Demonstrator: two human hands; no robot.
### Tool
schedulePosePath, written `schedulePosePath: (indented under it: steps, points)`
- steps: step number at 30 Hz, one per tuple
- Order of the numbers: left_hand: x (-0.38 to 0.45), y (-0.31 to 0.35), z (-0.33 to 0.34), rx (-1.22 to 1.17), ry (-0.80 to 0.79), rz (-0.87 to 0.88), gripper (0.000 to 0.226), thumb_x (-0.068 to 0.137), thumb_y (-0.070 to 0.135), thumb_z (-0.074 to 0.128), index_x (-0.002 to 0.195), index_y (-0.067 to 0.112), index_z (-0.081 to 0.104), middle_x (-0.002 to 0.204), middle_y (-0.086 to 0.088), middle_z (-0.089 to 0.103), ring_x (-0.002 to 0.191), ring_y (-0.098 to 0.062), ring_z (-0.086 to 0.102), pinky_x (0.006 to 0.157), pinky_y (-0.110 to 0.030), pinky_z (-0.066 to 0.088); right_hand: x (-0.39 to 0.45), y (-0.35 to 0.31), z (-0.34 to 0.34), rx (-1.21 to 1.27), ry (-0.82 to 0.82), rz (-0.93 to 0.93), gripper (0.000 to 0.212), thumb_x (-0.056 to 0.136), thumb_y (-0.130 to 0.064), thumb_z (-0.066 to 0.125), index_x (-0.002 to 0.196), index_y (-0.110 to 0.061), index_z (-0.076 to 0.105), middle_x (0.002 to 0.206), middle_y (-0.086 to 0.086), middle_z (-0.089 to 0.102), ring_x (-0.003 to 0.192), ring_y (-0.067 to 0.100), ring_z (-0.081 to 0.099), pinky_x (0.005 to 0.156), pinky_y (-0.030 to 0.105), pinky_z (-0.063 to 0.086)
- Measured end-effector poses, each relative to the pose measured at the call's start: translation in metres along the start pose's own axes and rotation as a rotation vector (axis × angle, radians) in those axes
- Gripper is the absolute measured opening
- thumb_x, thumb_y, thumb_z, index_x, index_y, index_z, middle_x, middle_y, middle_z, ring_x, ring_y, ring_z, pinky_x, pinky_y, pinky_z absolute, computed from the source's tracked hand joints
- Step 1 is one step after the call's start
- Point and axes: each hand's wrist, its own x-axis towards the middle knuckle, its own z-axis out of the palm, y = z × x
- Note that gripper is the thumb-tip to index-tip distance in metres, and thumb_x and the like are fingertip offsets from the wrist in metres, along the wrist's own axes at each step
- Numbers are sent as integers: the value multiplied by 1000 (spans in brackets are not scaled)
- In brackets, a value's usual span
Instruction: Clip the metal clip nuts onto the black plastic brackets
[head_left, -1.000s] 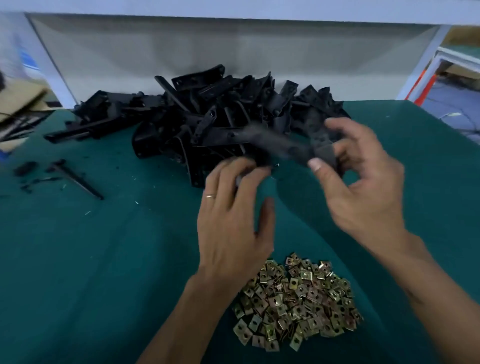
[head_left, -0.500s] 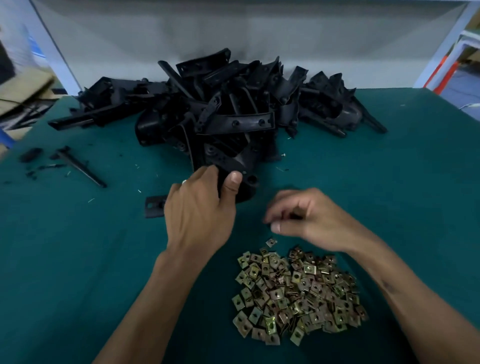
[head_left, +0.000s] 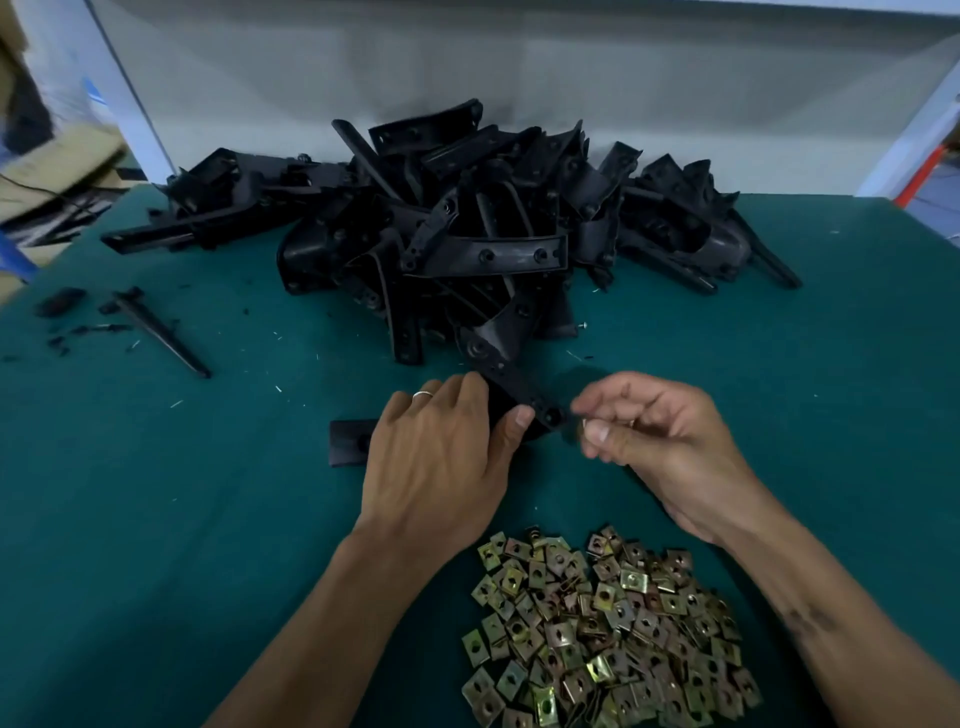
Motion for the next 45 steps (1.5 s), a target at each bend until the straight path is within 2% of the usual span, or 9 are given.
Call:
schedulePosePath:
  steps: [4,7,11,15,21,27,31,37,45]
  points:
    - [1,-1,1,27,-40,49,59,103,61,11,91,20,51,78,4,56,74,-20,54,74,-38,41,5,8,9,212,224,-18,29,90,10,63,97,-12,79,84,15,74,71,17,62,65,23,51]
    - [2,-3,2,25,-51,64,59,102,62,12,95,20,53,83,5,59,79,-20,55,77,-39,41,9,6,16,266,291,-2,15,93,6,61,100,-3,71,88,19,76,71,21,65,64,23,52]
    - [2,-4,4,30,3,118,52,104,58,27,93,17,57,87,3,62,83,-22,56,75,-38,41,10,1,22,319,230,18,8,94,2,61,100,-3,63,97,18,78,87,23,76,74,25,57]
    - [2,-5,5,68,33,145,54,104,58,31,96,15,62,91,1,65,86,-24,58,74,-38,41,12,1,26,337,182,41,13,76,-5,73,89,-8,72,94,12,77,88,19,71,86,33,57]
    - [1,-4,5,33,58,162,52,104,56,36,92,13,62,88,-1,65,83,-26,58,72,-40,43,14,2,24,398,234,98,12,71,-2,76,80,-10,79,81,11,74,80,21,72,71,32,61]
    - [2,-3,4,16,57,128,53,103,57,34,90,12,59,86,-2,64,82,-27,58,71,-41,43,13,2,24,425,277,88,14,70,-1,77,84,-5,75,80,14,74,78,22,73,72,35,62]
    - [1,-4,2,26,47,115,56,103,59,29,88,13,57,84,-3,63,81,-28,57,70,-40,42,12,2,27,357,307,74,10,70,-4,79,79,-6,74,79,12,74,76,19,72,67,25,58]
    - [2,-3,2,42,34,116,59,102,61,25,89,13,57,84,-2,62,80,-26,56,71,-39,40,13,5,30,296,342,32,13,69,-9,80,80,-8,74,79,6,75,79,16,70,79,24,58]
    - [2,-3,2,77,34,138,58,103,59,23,83,14,53,80,-1,59,79,-26,54,71,-39,40,12,8,30,232,310,1,11,66,-17,83,76,-21,81,84,2,77,82,12,70,80,20,55]
